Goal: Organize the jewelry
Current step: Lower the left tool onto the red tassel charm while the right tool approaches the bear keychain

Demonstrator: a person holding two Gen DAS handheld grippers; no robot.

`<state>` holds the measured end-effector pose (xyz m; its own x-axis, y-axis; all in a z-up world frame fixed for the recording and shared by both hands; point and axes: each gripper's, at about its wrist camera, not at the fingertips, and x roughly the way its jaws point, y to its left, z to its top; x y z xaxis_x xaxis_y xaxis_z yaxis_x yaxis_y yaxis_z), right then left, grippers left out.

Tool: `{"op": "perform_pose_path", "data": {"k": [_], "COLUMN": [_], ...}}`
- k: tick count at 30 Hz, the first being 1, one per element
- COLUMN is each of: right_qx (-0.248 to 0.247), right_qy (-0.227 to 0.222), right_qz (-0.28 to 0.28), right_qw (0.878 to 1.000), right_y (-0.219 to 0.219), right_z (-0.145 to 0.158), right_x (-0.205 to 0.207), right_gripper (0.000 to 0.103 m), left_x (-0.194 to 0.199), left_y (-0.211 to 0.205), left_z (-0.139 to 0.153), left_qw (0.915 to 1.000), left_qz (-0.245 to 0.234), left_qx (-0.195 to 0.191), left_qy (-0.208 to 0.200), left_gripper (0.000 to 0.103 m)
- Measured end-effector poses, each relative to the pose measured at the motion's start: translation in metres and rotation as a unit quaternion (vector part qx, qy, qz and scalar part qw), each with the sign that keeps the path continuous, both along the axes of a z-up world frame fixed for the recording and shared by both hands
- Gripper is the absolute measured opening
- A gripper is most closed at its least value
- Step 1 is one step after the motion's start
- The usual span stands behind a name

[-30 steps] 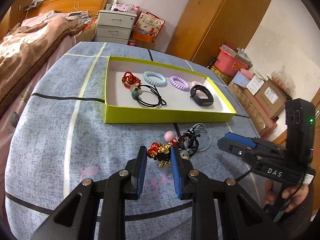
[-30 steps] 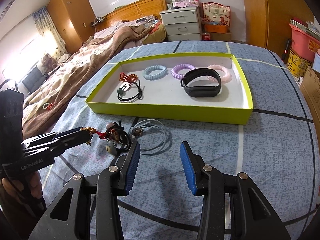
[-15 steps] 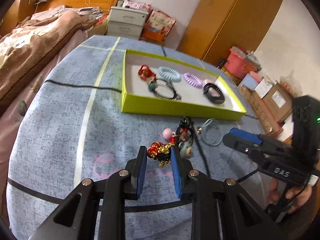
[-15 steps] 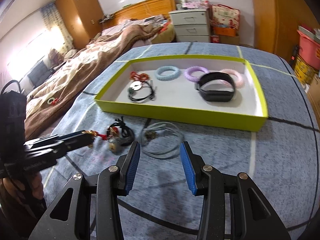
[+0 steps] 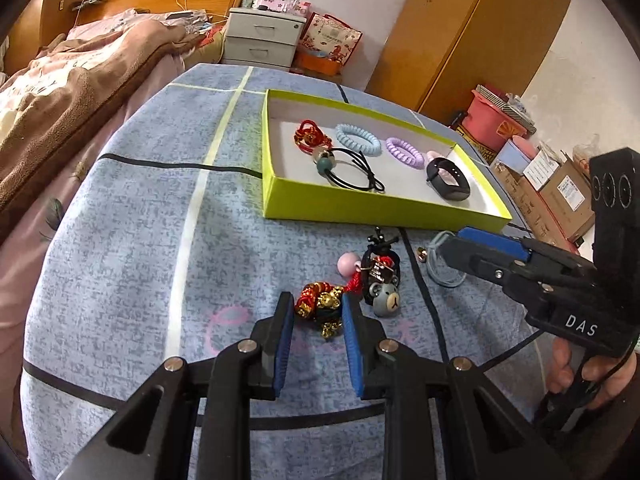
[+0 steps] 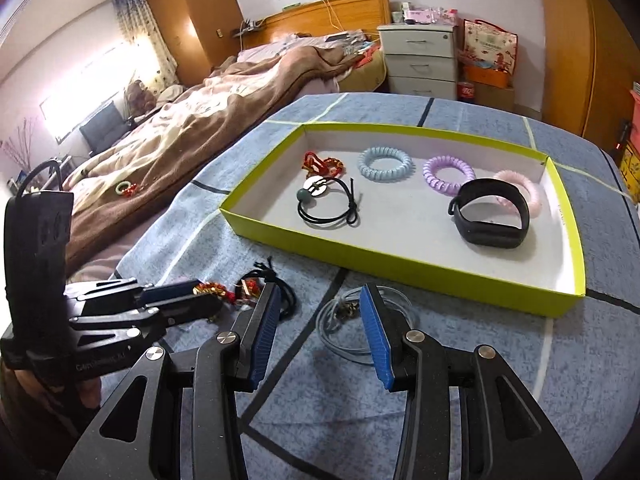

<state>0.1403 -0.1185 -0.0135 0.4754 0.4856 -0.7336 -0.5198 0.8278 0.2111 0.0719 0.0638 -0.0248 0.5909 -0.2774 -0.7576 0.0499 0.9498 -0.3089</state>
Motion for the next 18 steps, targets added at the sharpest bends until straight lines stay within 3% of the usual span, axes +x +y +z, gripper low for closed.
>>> {"op": "perform_pose_path", "data": {"k": [5, 11, 18], "right_qx": [-0.002, -0.007, -0.021], "right_qy": [-0.002, -0.004, 0.001], "right_qz": [-0.022, 0.053, 0.082], "right_qw": [1.0, 0.999, 0.996], "right_y": [-0.013, 0.014, 0.032], "right_z": [0.002, -0.001, -0.009], "right_x": [-0.001, -0.02, -0.028], "right_gripper": [0.043, 0.043, 0.042], "left_x": [-0.003, 0.0, -0.001], "left_y": [-0.003, -0.003, 0.0], "left_z": [0.006, 0.002, 0.0], "left_qw": [0.9999, 1.0, 0.9999], "left_qz": [-0.006, -0.008, -0.006], "left_qx": [0.008, -0.002, -0.014], "left_qy": [-0.012, 0.0, 0.0], "left_gripper": [0.026, 0.026, 0.026]}}
